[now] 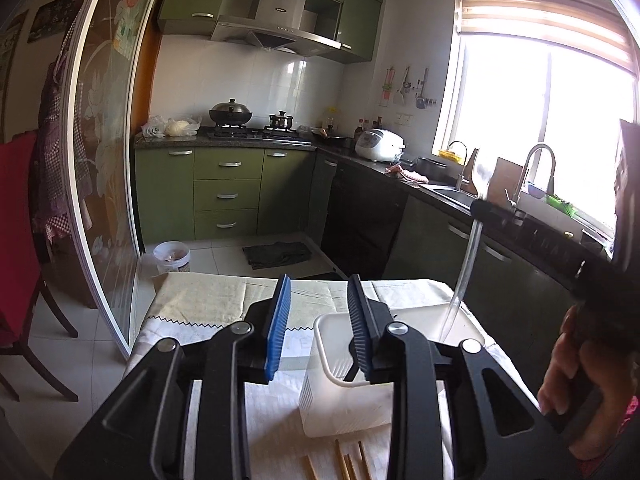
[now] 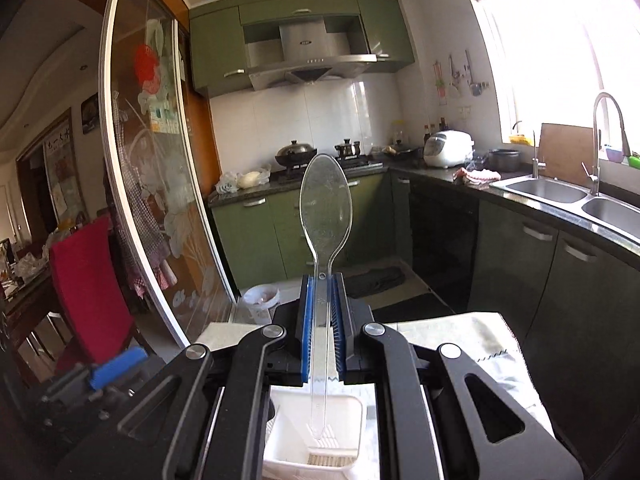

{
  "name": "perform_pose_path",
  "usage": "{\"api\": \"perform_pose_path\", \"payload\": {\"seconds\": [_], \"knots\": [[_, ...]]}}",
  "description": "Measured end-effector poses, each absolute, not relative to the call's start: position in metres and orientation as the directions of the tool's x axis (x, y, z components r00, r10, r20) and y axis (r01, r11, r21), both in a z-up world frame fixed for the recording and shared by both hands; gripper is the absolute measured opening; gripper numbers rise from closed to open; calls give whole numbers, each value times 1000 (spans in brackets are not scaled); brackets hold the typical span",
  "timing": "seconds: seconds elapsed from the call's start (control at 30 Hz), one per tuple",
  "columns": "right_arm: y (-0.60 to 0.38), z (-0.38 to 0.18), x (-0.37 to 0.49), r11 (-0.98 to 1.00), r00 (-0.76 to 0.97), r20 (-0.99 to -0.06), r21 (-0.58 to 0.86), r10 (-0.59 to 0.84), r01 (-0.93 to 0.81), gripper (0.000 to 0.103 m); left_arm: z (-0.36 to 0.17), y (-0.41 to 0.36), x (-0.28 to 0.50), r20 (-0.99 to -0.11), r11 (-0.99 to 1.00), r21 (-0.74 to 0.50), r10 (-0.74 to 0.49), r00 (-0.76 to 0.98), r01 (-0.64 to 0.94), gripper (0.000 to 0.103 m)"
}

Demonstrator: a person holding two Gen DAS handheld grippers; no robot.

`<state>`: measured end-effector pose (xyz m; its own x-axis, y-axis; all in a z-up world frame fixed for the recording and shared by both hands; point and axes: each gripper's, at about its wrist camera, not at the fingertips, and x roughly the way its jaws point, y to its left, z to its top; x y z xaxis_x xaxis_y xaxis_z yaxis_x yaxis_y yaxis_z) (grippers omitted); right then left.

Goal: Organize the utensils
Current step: 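Grasp a wooden chopstick with the left tool while the right tool returns to the chopsticks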

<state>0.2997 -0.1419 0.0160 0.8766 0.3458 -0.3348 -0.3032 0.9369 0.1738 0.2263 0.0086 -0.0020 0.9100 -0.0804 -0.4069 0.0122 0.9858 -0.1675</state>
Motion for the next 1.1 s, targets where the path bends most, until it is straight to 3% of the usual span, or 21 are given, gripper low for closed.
{"api": "perform_pose_path", "payload": {"seconds": [0.23, 0.33, 0.43, 0.63, 0.83, 1.1], "knots": [[-140, -27, 297, 932, 833, -419, 163, 362, -324, 10, -7, 13, 216, -445, 985, -170, -88, 891, 13, 30], [-140, -39, 291, 930, 824, -432, 156, 368, -333, 17, -8, 8, 212, -458, 989, -147, -85, 885, 19, 30], [-142, -44, 284, 927, 816, -441, 157, 374, -340, 17, -11, 5, 207, -489, 991, -136, -82, 868, 18, 34], [-179, -41, 249, 914, 815, -416, 232, 403, -334, 21, -35, 1, 199, -660, 992, -123, -76, 748, -7, 36], [-231, -66, 206, 918, 792, -473, 280, 386, -280, 21, -105, 2, 196, -889, 979, -195, -149, 434, -62, 36], [-282, -104, 180, 919, 744, -556, 336, 371, -207, 21, -145, -17, 199, -944, 980, -173, -137, 300, -97, 36]]}}
